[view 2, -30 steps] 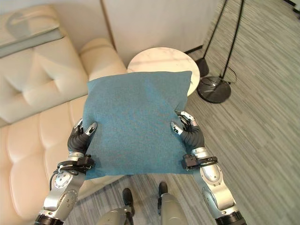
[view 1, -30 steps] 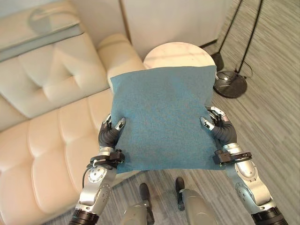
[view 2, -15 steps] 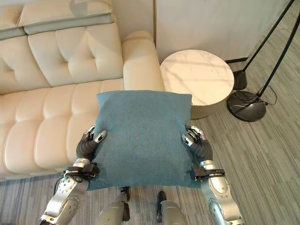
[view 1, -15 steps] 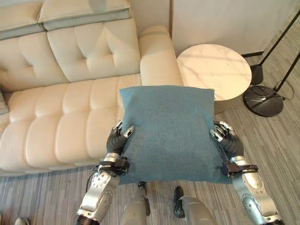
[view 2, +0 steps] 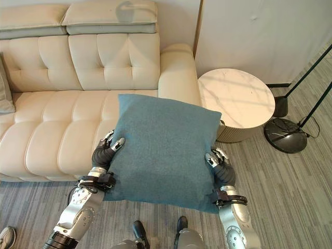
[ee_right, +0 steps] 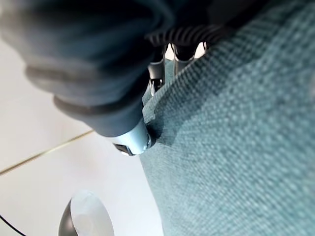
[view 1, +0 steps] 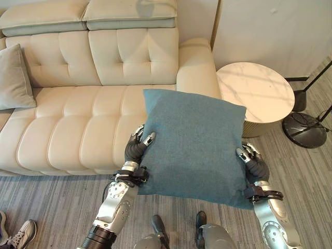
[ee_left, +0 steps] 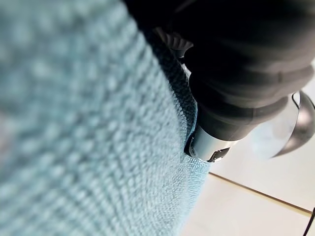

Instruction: Pick up all the scattered cushions and arrange them neatly on the sofa.

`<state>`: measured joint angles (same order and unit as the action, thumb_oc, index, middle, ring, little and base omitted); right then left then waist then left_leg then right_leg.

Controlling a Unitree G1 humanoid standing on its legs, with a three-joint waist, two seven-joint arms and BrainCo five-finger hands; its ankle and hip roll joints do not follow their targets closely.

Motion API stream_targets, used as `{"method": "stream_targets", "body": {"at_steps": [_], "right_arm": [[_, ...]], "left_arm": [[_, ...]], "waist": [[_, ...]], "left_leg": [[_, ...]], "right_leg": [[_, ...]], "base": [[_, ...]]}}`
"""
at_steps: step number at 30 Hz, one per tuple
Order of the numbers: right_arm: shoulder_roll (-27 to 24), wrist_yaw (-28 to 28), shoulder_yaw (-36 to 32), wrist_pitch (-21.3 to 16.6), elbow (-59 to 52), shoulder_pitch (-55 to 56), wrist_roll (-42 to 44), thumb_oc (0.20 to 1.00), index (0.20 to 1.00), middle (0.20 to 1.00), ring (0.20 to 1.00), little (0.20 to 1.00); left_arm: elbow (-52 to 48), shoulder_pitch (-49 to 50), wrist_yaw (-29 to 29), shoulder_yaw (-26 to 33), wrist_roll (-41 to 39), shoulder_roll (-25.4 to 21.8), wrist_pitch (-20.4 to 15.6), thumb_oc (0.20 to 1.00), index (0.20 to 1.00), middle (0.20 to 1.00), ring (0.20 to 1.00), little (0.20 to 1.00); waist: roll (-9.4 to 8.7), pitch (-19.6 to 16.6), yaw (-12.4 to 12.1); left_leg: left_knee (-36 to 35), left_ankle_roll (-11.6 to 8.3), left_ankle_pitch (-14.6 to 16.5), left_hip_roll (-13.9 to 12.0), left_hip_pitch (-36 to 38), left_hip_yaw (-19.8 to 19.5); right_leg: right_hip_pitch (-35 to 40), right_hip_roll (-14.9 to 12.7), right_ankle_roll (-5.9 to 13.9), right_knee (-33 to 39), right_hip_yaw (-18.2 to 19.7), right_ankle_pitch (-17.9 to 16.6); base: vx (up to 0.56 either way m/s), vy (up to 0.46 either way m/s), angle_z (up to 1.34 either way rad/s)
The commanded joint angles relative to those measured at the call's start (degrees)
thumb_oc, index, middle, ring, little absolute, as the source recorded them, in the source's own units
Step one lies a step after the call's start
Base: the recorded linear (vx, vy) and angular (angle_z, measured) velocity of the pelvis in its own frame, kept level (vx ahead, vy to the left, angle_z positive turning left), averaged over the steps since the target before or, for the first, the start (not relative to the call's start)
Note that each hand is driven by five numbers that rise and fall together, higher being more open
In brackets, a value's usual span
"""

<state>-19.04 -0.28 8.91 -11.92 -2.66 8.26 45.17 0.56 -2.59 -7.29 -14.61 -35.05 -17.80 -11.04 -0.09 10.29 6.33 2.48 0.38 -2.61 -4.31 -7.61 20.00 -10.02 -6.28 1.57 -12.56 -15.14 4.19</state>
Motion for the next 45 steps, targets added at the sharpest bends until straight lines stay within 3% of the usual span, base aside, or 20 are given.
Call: {"method": "stream_targets", "body": {"at_steps": [1, 7, 12, 15, 16, 19, 21, 24, 25, 27, 29, 30, 31, 34, 35, 37, 38, 39, 40, 45], "right_arm": [[3.9, 8.0, 8.0, -3.4, -5.9, -11.1, 1.6, 0.200, 0.200, 0.200, 0.200, 0.200], [4.9, 7.7, 9.8, -3.4, -5.0, -14.8, 1.3, 0.200, 0.200, 0.200, 0.200, 0.200], [6.5, 8.0, 11.3, -3.1, -4.6, -16.6, 1.8, 0.200, 0.200, 0.200, 0.200, 0.200], [7.0, 8.1, 11.9, -3.4, -4.1, -17.0, 2.4, 0.200, 0.200, 0.200, 0.200, 0.200], [7.1, 7.6, 12.2, -3.4, -3.3, -17.7, 2.6, 0.200, 0.200, 0.200, 0.200, 0.200], [6.7, 7.7, 12.4, -3.5, -3.3, -18.9, 2.6, 0.200, 0.200, 0.200, 0.200, 0.200], [5.7, 8.4, 12.3, -3.8, -3.9, -19.2, 3.6, 0.200, 0.200, 0.200, 0.200, 0.200], [5.5, 8.8, 12.2, -3.7, -3.9, -18.5, 3.9, 0.200, 0.200, 0.200, 0.200, 0.200], [5.7, 9.3, 12.0, -3.1, -3.7, -17.6, 4.9, 0.200, 0.200, 0.200, 0.200, 0.200], [5.5, 9.8, 12.1, -3.3, -4.0, -16.6, 4.9, 0.200, 0.200, 0.200, 0.200, 0.200], [4.4, 9.3, 10.3, -3.9, -3.7, -15.2, 5.4, 0.200, 0.200, 0.200, 0.200, 0.200], [4.4, 9.3, 10.3, -3.9, -3.7, -15.2, 5.4, 0.200, 0.200, 0.200, 0.200, 0.200], [3.7, 8.6, 9.1, -4.5, -3.3, -14.3, 5.9, 0.200, 0.200, 0.200, 0.200, 0.200], [3.1, 8.3, 8.7, -4.5, -3.3, -13.5, 6.0, 0.200, 0.200, 0.200, 0.200, 0.200], [2.2, 8.0, 8.4, -4.3, -3.1, -13.7, 5.3, 0.200, 0.200, 0.200, 0.200, 0.200], [2.0, 7.8, 8.1, -4.2, -3.3, -13.8, 4.7, 0.200, 0.200, 0.200, 0.200, 0.200], [1.8, 7.6, 8.0, -4.2, -3.4, -14.4, 3.5, 0.200, 0.200, 0.200, 0.200, 0.200], [1.9, 7.6, 8.0, -4.2, -3.4, -14.4, 3.5, 0.200, 0.200, 0.200, 0.200, 0.200], [2.0, 7.0, 7.8, -4.3, -2.8, -14.8, 3.0, 0.200, 0.200, 0.200, 0.200, 0.200], [2.6, 7.4, 9.0, -3.0, -0.4, -15.1, 1.8, 0.200, 0.200, 0.200, 0.200, 0.200]], "left_arm": [[-4.4, -3.7, 4.9, -3.7, -1.6, 1.3, -4.5, 0.200, 0.200, 0.200, 0.200, 0.200], [-3.2, -3.8, 4.5, -3.2, -2.2, 0.6, -4.7, 0.200, 0.200, 0.200, 0.200, 0.200], [-1.9, -5.4, 3.5, -3.2, -1.6, -0.1, -4.9, 0.200, 0.200, 0.200, 0.200, 0.200], [-0.6, -6.3, 2.9, -3.7, -0.6, -0.1, -5.1, 0.200, 0.200, 0.200, 0.200, 0.200], [0.5, -7.0, 2.7, -4.2, -0.3, 0.2, -5.2, 0.200, 0.200, 0.200, 0.200, 0.200], [1.3, -7.3, 3.0, -4.6, -0.1, 0.5, -5.2, 0.200, 0.200, 0.200, 0.200, 0.200], [2.6, -8.7, 2.9, -5.1, 0.9, 1.0, -5.6, 0.200, 0.200, 0.200, 0.200, 0.200], [3.1, -9.0, 3.0, -5.4, 1.7, 1.3, -5.5, 0.200, 0.200, 0.200, 0.200, 0.200], [2.9, -8.8, 3.9, -5.5, 2.5, 1.4, -5.1, 0.200, 0.200, 0.200, 0.200, 0.200], [2.7, -8.6, 4.0, -5.8, 2.2, 1.7, -5.4, 0.200, 0.200, 0.200, 0.200, 0.200], [2.9, -8.3, 3.8, -7.2, 1.9, 2.9, -5.6, 0.200, 0.200, 0.200, 0.200, 0.200], [2.9, -8.4, 3.8, -7.2, 1.9, 2.9, -5.6, 0.200, 0.200, 0.200, 0.200, 0.200], [2.8, -8.3, 3.9, -7.5, 1.6, 3.1, -5.4, 0.200, 0.200, 0.200, 0.200, 0.200], [3.1, -8.0, 3.7, -7.5, 1.6, 3.4, -5.2, 0.200, 0.200, 0.200, 0.200, 0.200], [3.9, -8.5, 3.6, -8.0, 1.8, 3.9, -4.7, 0.200, 0.200, 0.200, 0.200, 0.200], [4.2, -8.9, 3.4, -7.9, 2.5, 3.9, -4.3, 0.200, 0.200, 0.200, 0.200, 0.200], [4.2, -10.2, 3.1, -8.1, 4.5, 3.5, -4.3, 0.200, 0.200, 0.200, 0.200, 0.200], [4.3, -10.2, 3.1, -8.1, 4.5, 3.5, -4.3, 0.200, 0.200, 0.200, 0.200, 0.200], [4.2, -10.8, 2.8, -7.7, 5.2, 3.2, -4.7, 0.200, 0.200, 0.200, 0.200, 0.200], [4.1, -9.6, 2.3, -5.7, 5.2, 3.0, -4.9, 0.200, 0.200, 0.200, 0.200, 0.200]], "waist": [[-4.35, -2.3, -1.6], [-4.13, -2.1, -3.2], [-2.28, -1.1, -4.0], [-1.29, 0.0, -3.4], [-0.44, 0.9, -2.5], [0.08, 1.9, -1.4], [-0.29, 2.7, 0.6], [-0.42, 2.4, 1.3], [0.17, 1.5, 1.6], [-0.14, 0.9, 2.1], [0.88, -1.0, 3.9], [0.81, -1.1, 3.9], [0.61, -1.4, 4.8], [0.06, -2.0, 4.8], [-0.75, -2.2, 4.4], [-1.43, -2.5, 4.1], [-2.12, -1.9, 3.0], [-2.19, -2.1, 3.0], [-2.25, -1.2, 2.0], [-2.07, -1.3, 0.4]], "left_leg": [[0.9, -1.80, 4.6, 1.8, 0.0, -1.3], [1.6, -0.82, 5.5, 2.9, -1.2, -2.3], [0.5, 1.62, 6.5, 5.2, 0.6, -4.4], [0.2, 2.15, 7.0, 6.0, 2.3, -5.5], [-0.4, 2.31, 7.4, 6.7, 4.4, -6.6], [-0.9, 2.37, 8.1, 7.6, 6.4, -7.6], [-0.1, 2.51, 10.2, 9.8, 8.3, -9.8], [0.0, 2.43, 11.3, 10.8, 9.5, -10.8], [-0.1, 2.37, 13.0, 10.9, 11.2, -11.1], [-0.1, 2.39, 12.7, 11.5, 11.7, -11.4], [4.2, -1.43, 11.2, 10.4, 12.5, -11.8], [4.2, -1.41, 11.0, 10.4, 12.3, -11.8], [12.9, -3.91, 8.6, 7.9, 10.5, -9.6], [19.2, -4.40, 7.1, 5.6, 8.3, -6.9], [20.6, -3.20, 8.8, 3.4, 5.3, -4.7], [19.6, -2.35, 10.1, 2.7, 3.5, -4.5], [14.3, -2.50, 10.2, 1.4, 0.2, -6.6], [14.1, -2.49, 9.9, 1.5, 0.1, -6.6], [11.6, -3.47, 7.0, 0.5, -2.1, -9.2], [8.0, -4.01, 6.4, 1.9, -0.6, -14.6]], "right_leg": [[7.3, 2.0, 3.01, 10.4, 5.8, 0.0], [6.9, 1.0, 3.71, 9.3, 6.2, 0.3], [2.4, -2.2, 4.88, -5.1, 7.2, -0.7], [-1.2, -1.2, 4.54, -11.7, 8.9, -1.3], [-5.2, 1.6, 3.75, -13.4, 10.4, -0.6], [-9.0, 3.9, 3.21, -11.0, 10.9, -0.7], [-12.3, 6.1, 4.18, -5.0, 10.7, -3.8], [-12.7, 6.2, 4.46, -2.0, 9.2, -4.7], [-12.3, 5.8, 4.34, -2.7, 6.1, -3.3], [-11.4, 5.6, 3.40, -1.2, 5.6, -4.3], [-7.9, 5.8, 2.21, 1.2, 5.9, -4.5], [-8.0, 5.7, 2.21, 1.4, 5.8, -4.7], [-4.2, 5.8, 1.31, 3.0, 5.7, -3.8], [-1.2, 6.0, 0.32, 4.6, 6.6, -2.6], [0.8, 5.6, 0.13, 4.7, 8.3, -1.4], [1.4, 5.0, 0.29, 4.8, 9.3, -1.1], [3.0, 5.0, 0.49, 4.0, 11.8, 0.0], [2.8, 4.9, 0.48, 4.1, 11.8, -0.1], [3.8, 5.6, 0.06, 3.4, 13.5, 0.8], [4.6, 6.3, 0.35, 3.2, 17.0, 1.1]], "base": [[0.09, 0.090, 0.01], [0.07, 0.116, 0.02], [0.10, 0.217, 0.06], [0.10, 0.140, 0.24], [0.15, 0.160, 0.16], [0.20, 0.096, 0.34], [0.29, 0.036, 0.54], [0.28, 0.016, 0.55], [0.21, 0.005, 0.42], [0.36, -0.074, 0.25], [0.46, -0.115, 0.13], [0.32, -0.120, 0.57], [0.21, -0.093, 0.70], [0.33, -0.106, 0.18], [0.16, -0.029, -0.35], [0.28, 0.018, -0.43], [0.30, 0.059, -0.55], [0.32, 0.084, -1.19], [0.14, 0.042, -1.04], [0.17, 0.124, -0.71]]}}
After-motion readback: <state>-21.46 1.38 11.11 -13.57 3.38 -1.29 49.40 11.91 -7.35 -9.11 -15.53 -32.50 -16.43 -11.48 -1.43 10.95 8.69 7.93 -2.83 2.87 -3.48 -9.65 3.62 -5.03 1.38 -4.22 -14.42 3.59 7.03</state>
